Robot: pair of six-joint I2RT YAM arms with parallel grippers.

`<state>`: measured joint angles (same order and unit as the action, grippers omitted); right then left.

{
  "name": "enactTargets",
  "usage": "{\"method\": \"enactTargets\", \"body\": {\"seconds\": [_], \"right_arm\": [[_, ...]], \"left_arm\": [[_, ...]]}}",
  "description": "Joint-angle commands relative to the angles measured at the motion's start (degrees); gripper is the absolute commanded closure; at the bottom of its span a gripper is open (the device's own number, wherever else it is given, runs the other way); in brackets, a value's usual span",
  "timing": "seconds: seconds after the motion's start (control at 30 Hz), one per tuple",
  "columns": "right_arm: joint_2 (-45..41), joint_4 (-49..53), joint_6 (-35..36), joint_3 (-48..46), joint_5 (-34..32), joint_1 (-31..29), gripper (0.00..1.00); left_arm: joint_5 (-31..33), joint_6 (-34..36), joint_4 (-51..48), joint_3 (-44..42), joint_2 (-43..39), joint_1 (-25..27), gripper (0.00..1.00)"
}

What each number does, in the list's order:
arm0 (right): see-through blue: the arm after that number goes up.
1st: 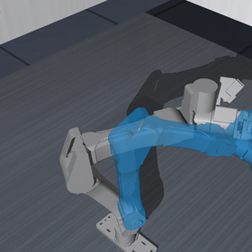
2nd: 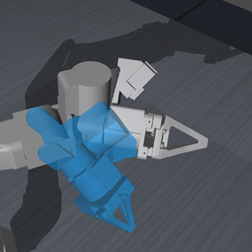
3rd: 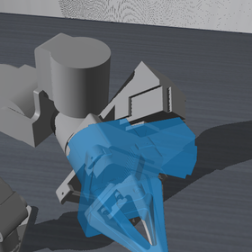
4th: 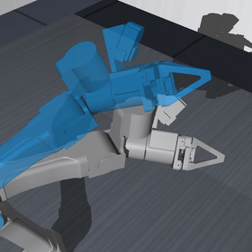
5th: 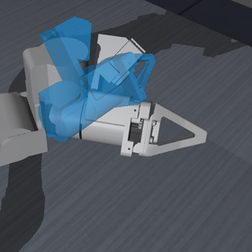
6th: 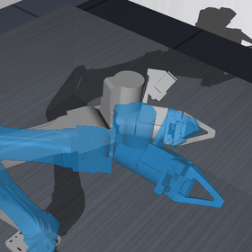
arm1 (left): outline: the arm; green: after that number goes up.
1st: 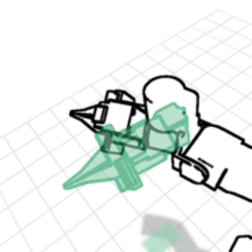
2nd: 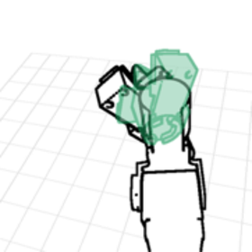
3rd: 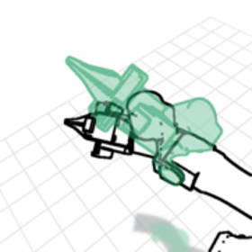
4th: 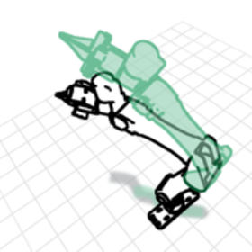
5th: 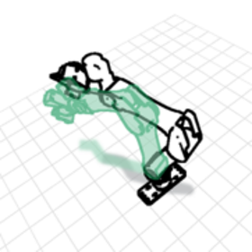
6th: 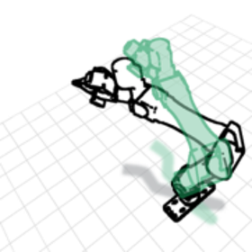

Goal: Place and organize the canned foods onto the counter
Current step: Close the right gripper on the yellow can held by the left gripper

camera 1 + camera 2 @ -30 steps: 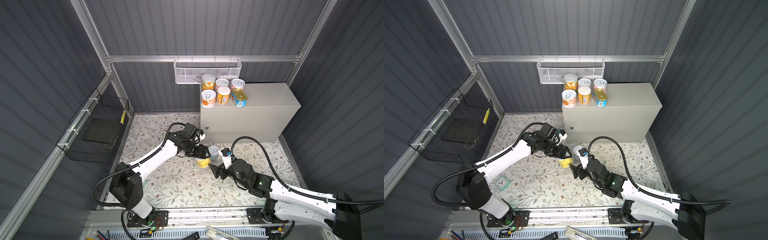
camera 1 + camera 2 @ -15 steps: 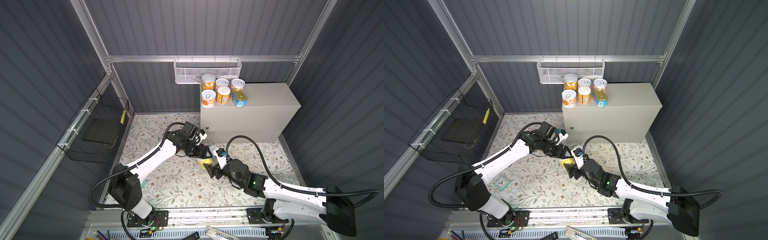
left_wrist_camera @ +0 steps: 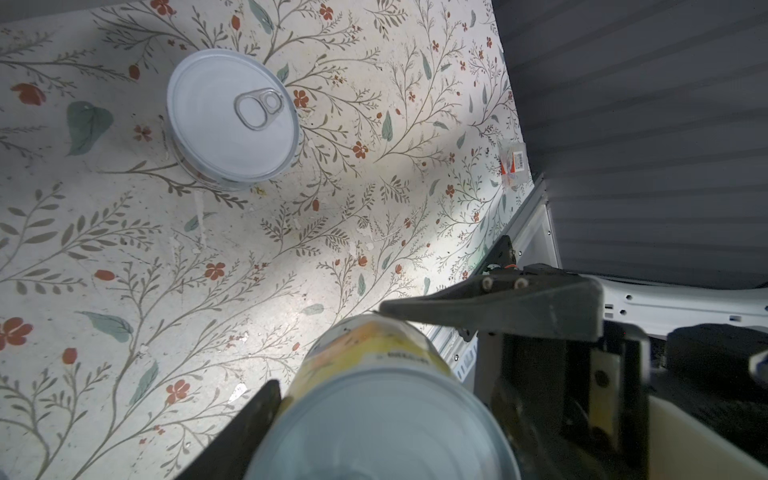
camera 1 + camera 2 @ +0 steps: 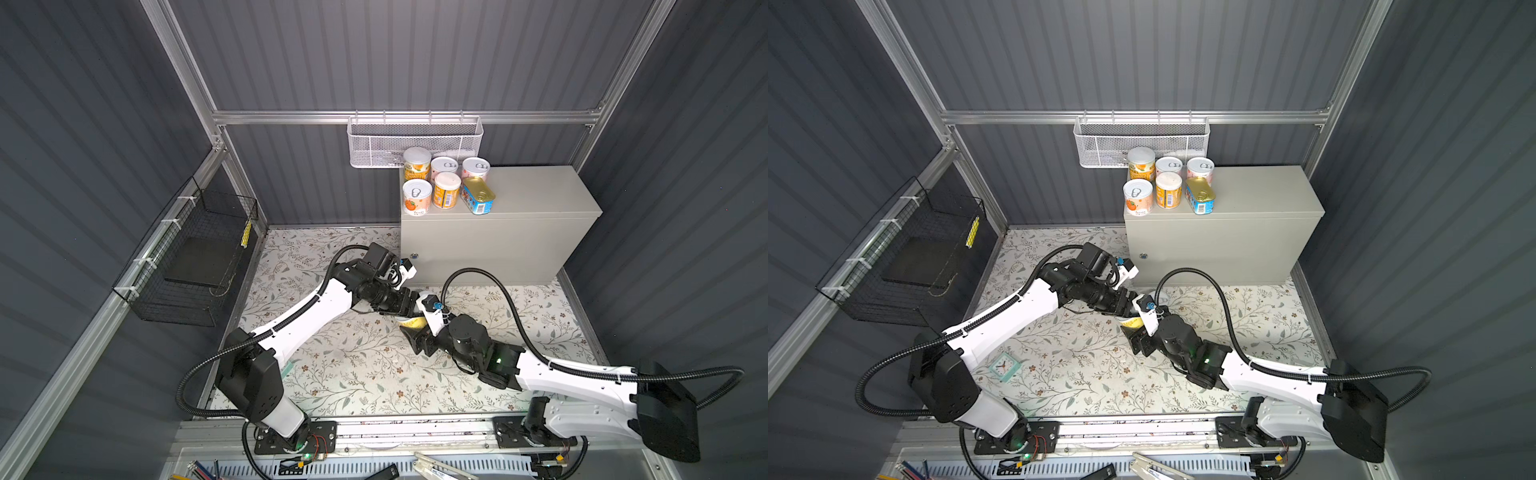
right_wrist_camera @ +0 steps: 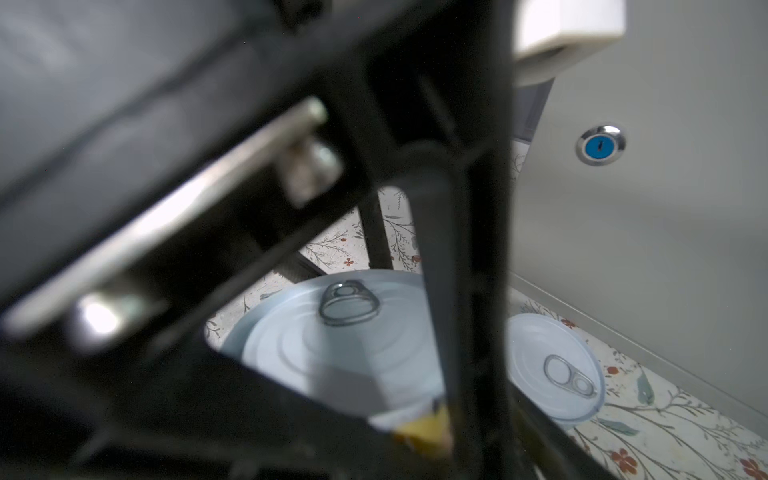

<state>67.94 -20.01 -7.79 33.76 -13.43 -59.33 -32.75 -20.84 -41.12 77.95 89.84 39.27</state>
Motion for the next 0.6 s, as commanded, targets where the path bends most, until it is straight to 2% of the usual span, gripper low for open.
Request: {"method": "enactTargets", "body": {"seconds": [0.0,0.47,0.5,0.57], "right_arm": [[0.9,-2.4,0.3,1.6,0.1,0.0,0.17],[-0.7,-11.0,-0.4,-2.6,-1.8,-0.1,0.34],[-1.0,-11.6,-0.6,-3.0,-1.9,-0.1,0.34],[-1.4,-12.9,-0.9,-3.7,-2.0,-0.1,0.36]], "left_arm": [[-3.8,-1.1,1.2,2.5,-2.3,-0.2,0.43],[-5.5,-2.2,1.7,2.0,-2.4,-0.2,0.43],[-5.6,-2.4,1.9,2.0,-2.4,-0.2,0.43],[-6.1,-3.0,2.7,1.8,-2.3,-0.2,0.35]]}}
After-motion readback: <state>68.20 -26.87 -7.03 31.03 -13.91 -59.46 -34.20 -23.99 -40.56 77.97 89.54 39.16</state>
